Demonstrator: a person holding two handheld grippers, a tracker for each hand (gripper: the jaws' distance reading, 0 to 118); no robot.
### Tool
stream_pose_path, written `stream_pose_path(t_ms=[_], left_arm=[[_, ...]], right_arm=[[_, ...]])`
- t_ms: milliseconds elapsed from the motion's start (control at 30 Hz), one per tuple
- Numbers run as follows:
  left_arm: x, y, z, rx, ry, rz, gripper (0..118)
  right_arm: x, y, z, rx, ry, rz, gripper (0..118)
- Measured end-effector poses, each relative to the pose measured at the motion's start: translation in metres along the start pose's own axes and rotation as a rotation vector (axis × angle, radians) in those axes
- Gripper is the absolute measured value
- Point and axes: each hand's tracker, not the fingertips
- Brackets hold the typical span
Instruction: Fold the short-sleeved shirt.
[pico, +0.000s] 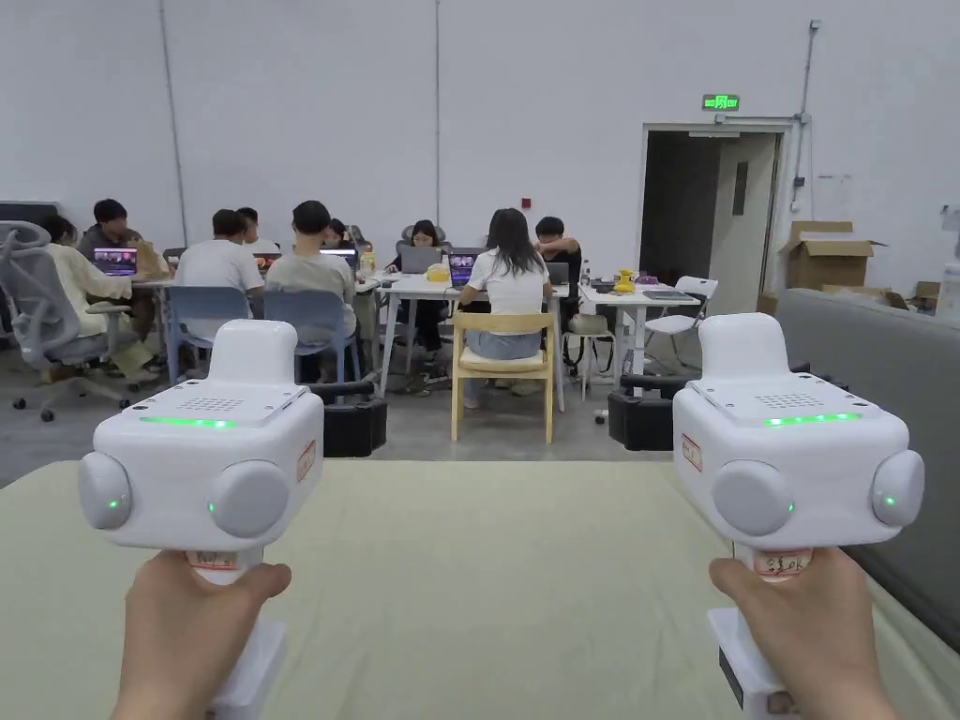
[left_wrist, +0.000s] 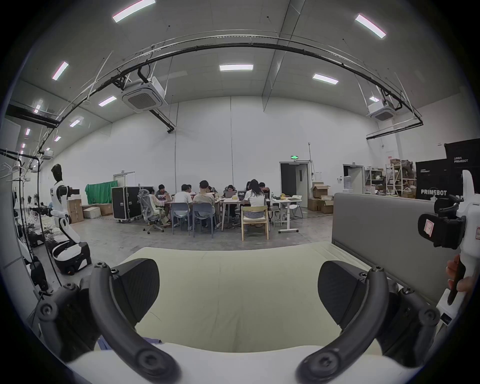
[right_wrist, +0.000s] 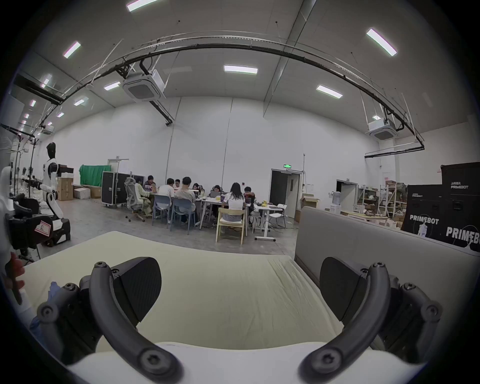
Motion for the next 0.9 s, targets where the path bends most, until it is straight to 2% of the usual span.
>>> stream_pose_path(t_ms=[300,900], left_arm=[[-0.0085,0.0022,-0.0014,-0.003,0.013,0.021,118],[-0.0039,0.0026,-0.0042,0.004,0.005,0.016,118]], right_arm=[[0.0052,-0.0043,-0.0023,0.012,0.008,-0.046,118],[-0.0023,-0.0058,-0.0035,0.043,0.014,-0.023,118]])
